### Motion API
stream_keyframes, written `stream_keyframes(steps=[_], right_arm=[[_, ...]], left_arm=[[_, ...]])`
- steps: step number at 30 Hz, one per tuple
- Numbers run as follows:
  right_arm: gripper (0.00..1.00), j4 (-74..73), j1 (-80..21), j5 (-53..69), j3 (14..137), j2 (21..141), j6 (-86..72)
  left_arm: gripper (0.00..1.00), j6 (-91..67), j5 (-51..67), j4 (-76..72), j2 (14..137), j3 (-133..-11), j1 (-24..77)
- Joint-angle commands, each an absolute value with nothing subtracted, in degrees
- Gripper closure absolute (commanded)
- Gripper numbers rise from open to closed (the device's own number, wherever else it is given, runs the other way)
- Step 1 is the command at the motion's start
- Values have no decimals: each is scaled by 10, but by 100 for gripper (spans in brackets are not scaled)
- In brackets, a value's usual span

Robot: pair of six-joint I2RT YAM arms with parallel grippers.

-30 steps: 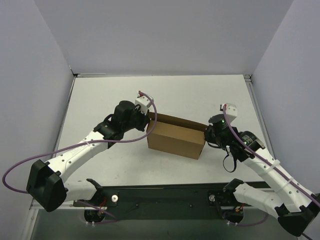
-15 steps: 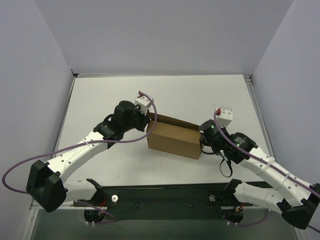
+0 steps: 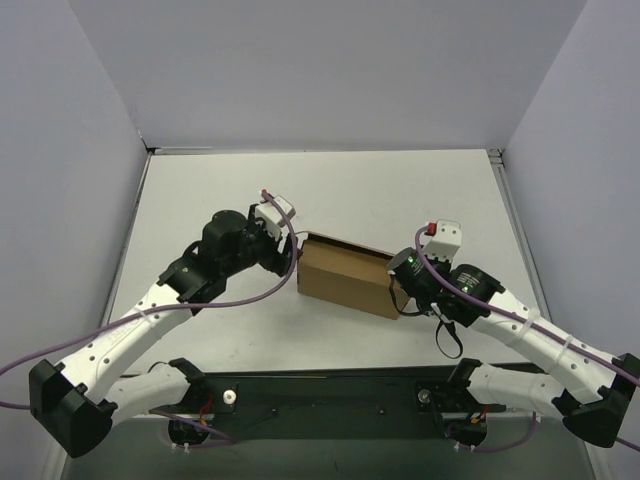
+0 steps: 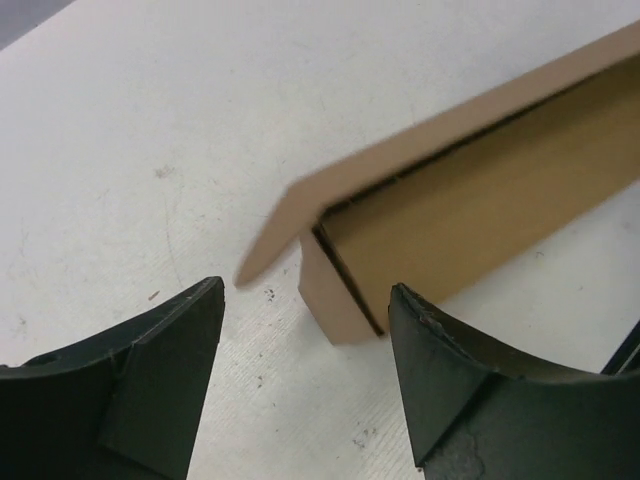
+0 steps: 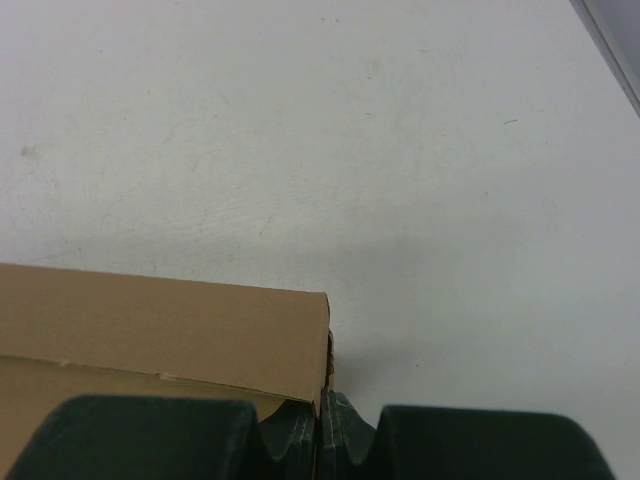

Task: Fold the paper box

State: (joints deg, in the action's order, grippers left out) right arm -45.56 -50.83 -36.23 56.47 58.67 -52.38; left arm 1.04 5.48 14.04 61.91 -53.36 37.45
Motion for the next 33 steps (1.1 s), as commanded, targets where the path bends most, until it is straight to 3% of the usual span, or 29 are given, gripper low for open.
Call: stream_keyframes(steps=[1,10,20,24,31,33], right_arm=[[100,-585,-520,-274,537,619,-538],[100,-585,-527,-276,543,616,-527],[100,-581,-532,-274,555,615,-520],[100,-582,-532,-276,559,616,-515],[100,-582,-532,-277,564,618,-509],[100,-582,-532,-276,564,620,-507]], left_arm=[[22,49,92,166,564,-531,376],[17,85,89,185,582,-548,356],[17,89,177,143,678,-599,299],[25,85,191,124,693,-603,299],[59,82,194,116,699,-603,299],[60,76,204,107,694,-598,300]])
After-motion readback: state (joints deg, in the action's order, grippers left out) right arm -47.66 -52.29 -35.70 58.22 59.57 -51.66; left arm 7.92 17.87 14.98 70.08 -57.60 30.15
